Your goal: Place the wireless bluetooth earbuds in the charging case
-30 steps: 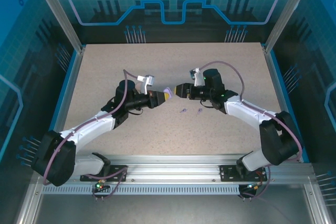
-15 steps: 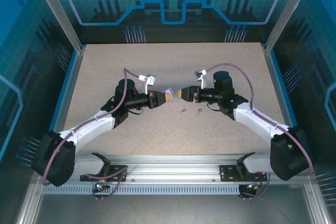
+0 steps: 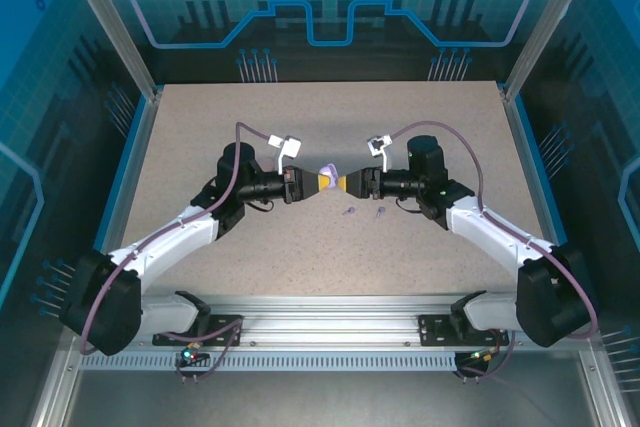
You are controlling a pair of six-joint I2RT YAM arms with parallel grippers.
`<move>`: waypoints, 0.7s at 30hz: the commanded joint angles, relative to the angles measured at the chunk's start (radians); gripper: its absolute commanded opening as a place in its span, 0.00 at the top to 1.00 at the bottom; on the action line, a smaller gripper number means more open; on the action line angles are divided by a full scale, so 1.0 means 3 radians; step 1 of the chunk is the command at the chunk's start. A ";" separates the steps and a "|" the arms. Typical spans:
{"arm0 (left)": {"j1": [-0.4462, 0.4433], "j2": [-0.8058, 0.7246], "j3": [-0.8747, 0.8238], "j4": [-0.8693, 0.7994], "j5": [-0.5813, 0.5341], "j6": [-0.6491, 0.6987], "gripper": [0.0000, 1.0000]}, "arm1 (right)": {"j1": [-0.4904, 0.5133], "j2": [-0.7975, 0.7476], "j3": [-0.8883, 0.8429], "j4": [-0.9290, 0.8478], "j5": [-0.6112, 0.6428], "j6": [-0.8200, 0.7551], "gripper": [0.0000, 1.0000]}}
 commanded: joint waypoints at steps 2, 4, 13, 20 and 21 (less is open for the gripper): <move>-0.0023 -0.0017 0.0108 0.0051 0.0113 -0.0038 1.00 | -0.0003 0.0031 0.0123 -0.0036 -0.0080 -0.0062 0.47; -0.0032 -0.0007 0.0110 0.0058 0.0103 -0.0040 1.00 | -0.0003 0.0072 0.0153 -0.0023 -0.0106 -0.0051 0.48; -0.0054 0.0055 0.0136 0.0106 0.0077 -0.0053 1.00 | 0.0087 0.0194 0.0219 -0.0052 -0.0127 -0.0077 0.53; -0.0078 0.0096 0.0160 0.0117 0.0081 -0.0058 1.00 | 0.0174 0.0314 0.0352 -0.0052 -0.0081 -0.0072 0.63; -0.0082 0.0096 0.0153 0.0117 0.0076 -0.0054 1.00 | 0.0184 0.0328 0.0368 -0.0054 -0.0085 -0.0072 0.67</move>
